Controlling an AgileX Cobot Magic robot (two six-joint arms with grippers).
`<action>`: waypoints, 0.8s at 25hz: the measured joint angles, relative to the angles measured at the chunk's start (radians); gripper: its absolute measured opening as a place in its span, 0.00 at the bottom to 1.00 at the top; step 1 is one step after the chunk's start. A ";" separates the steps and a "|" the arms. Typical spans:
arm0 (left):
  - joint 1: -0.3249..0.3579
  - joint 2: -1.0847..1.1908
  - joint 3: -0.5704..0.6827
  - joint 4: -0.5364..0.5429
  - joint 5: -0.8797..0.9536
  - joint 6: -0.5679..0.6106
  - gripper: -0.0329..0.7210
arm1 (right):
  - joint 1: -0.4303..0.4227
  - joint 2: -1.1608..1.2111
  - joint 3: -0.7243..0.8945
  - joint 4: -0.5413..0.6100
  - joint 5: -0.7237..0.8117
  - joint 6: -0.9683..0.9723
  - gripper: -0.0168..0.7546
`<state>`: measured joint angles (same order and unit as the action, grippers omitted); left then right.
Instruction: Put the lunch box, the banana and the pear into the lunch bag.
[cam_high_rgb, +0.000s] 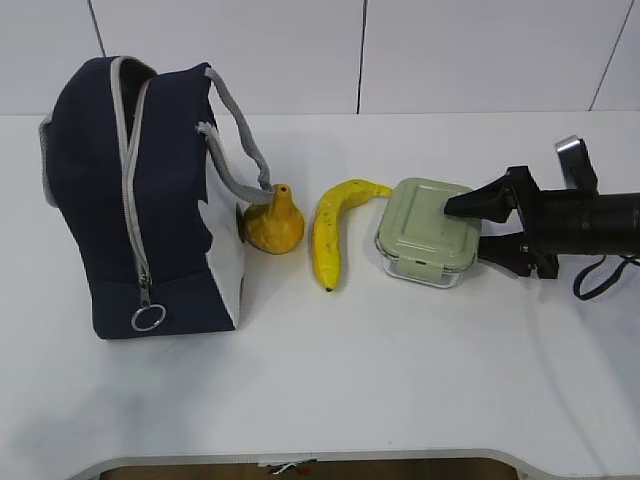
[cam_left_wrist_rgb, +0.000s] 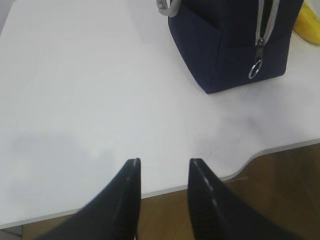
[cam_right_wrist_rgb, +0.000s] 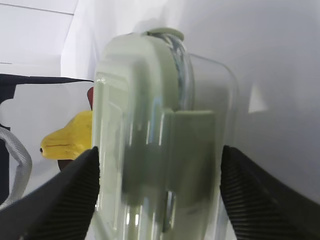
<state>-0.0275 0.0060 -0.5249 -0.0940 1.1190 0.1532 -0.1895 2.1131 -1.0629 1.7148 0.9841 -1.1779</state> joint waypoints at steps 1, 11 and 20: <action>0.000 0.000 0.000 0.000 0.000 0.000 0.37 | 0.008 0.000 -0.004 -0.002 -0.005 0.000 0.79; 0.000 0.000 0.000 0.000 0.000 0.000 0.37 | 0.023 0.000 -0.006 -0.003 -0.037 0.000 0.69; 0.000 0.000 0.000 0.000 0.000 0.000 0.37 | 0.023 0.001 -0.008 -0.002 -0.025 0.000 0.54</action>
<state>-0.0275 0.0060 -0.5249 -0.0940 1.1190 0.1532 -0.1663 2.1145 -1.0710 1.7131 0.9595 -1.1784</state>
